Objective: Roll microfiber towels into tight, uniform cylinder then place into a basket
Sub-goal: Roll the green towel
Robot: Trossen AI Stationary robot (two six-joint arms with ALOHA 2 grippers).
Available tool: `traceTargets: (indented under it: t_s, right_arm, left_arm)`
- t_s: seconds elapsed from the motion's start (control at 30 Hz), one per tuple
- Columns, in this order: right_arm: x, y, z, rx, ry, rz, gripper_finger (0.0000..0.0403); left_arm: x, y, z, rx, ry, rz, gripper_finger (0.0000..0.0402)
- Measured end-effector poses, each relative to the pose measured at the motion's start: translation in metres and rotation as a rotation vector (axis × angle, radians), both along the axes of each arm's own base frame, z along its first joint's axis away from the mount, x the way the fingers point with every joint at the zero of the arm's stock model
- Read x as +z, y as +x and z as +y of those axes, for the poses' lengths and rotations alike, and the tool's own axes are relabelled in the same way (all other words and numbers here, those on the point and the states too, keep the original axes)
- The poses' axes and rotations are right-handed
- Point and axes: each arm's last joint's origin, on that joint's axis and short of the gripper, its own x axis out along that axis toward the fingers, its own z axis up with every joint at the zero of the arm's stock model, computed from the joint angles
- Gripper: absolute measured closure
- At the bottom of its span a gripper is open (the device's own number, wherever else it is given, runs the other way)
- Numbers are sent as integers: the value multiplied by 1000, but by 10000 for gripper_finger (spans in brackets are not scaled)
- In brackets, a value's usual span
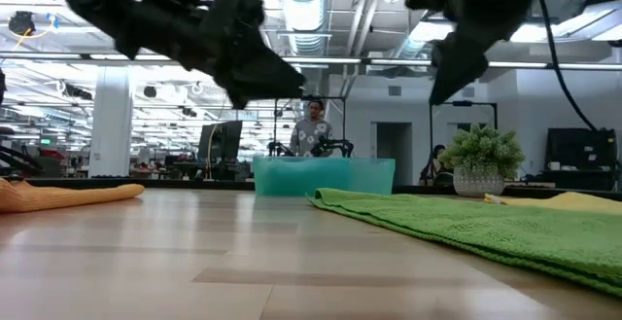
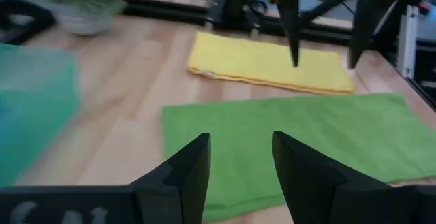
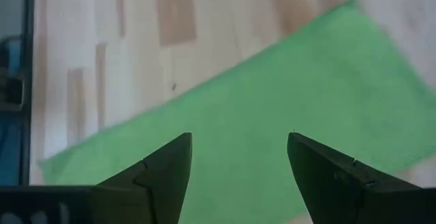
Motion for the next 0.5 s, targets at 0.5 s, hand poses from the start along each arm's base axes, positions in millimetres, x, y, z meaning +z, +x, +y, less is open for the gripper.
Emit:
traceTargets:
  t_s: [0.5]
  right_arm:
    - [-25,13,53,11,88,-35,138]
  left_arm:
    - [-44,88,-28,-133,-19,305,251]
